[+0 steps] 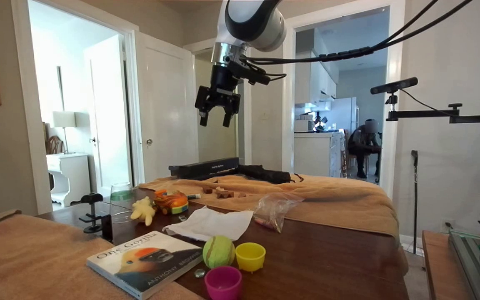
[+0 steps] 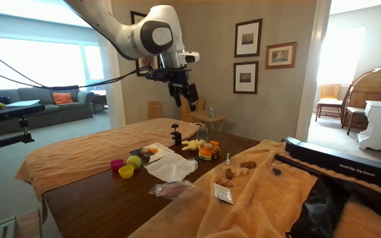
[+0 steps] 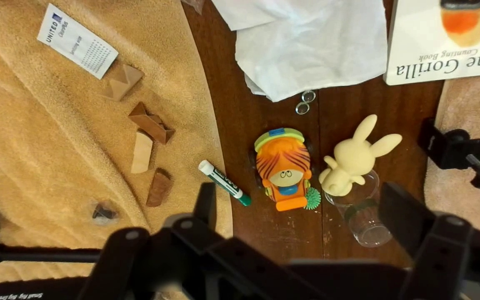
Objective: Move the car toy slightly backward on the table
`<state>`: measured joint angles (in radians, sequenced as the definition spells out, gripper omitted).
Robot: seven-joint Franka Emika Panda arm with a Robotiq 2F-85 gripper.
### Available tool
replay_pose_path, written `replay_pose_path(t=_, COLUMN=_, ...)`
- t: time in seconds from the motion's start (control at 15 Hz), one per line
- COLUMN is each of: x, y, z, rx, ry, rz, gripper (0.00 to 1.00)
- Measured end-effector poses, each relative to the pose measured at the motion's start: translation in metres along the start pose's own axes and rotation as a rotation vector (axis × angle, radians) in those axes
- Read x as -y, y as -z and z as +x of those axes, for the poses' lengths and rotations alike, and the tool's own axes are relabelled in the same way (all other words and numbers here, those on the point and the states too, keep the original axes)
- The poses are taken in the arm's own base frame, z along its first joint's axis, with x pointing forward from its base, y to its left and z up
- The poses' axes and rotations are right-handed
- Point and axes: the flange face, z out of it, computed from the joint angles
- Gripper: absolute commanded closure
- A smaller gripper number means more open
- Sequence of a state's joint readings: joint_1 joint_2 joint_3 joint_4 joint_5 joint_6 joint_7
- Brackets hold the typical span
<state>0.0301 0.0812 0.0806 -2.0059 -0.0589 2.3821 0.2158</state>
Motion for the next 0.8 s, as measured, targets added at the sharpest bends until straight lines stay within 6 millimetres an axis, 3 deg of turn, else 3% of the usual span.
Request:
replay_pose_path(t=0.2, x=-0.005, y=-0.016, z=0.003, rx=0.011, ry=-0.013, rz=-0.003, gripper=0.00)
replay_pose_path(t=0.8, x=-0.009, y=-0.104, z=0.023, rx=0.101, ry=0.052, rz=0.001, gripper=0.00)
